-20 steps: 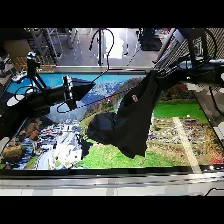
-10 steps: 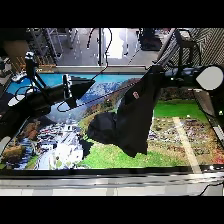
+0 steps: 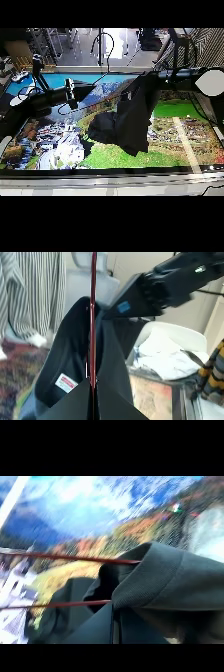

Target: Fold the clothes and pants, and hang the long-sleeved shirts on hangers.

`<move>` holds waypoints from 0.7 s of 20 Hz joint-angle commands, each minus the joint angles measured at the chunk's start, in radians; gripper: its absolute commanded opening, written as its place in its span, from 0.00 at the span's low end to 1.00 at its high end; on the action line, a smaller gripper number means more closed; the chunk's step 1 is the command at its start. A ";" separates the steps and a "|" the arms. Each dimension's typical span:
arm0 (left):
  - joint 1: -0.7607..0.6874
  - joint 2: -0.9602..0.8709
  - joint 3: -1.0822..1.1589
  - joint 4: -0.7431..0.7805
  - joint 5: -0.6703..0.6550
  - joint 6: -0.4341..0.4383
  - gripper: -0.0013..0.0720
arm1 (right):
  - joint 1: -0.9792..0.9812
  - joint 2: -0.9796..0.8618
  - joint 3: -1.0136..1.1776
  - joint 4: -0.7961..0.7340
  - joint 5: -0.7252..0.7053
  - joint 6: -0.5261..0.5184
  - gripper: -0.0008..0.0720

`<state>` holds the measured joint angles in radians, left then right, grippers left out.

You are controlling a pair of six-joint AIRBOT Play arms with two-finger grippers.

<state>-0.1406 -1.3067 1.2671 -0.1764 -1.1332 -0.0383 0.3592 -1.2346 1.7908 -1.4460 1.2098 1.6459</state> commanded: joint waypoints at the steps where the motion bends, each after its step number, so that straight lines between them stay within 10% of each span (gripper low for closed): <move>1: -0.017 -0.004 0.000 0.036 0.004 -0.040 0.03 | 0.093 0.006 0.004 0.003 0.040 -0.089 0.03; 7: -0.066 -0.048 0.000 -0.014 -0.036 -0.043 0.03 | 0.290 0.025 0.013 0.134 0.063 -0.478 0.03; 11: -0.063 -0.133 0.000 -0.276 -0.256 0.148 0.03 | 0.320 0.083 0.020 0.070 0.092 -0.531 0.04; 12: -0.063 -0.150 0.000 -0.329 -0.291 0.167 0.03 | 0.320 0.098 0.021 0.032 0.091 -0.531 0.14; 14: -0.056 -0.177 0.000 -0.363 -0.336 0.189 0.03 | 0.320 0.129 0.030 -0.024 0.071 -0.544 0.66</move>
<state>-0.2005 -1.4418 1.2671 -0.4160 -1.3560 0.0750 0.6674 -1.1446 1.8130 -1.3907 1.2873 1.1496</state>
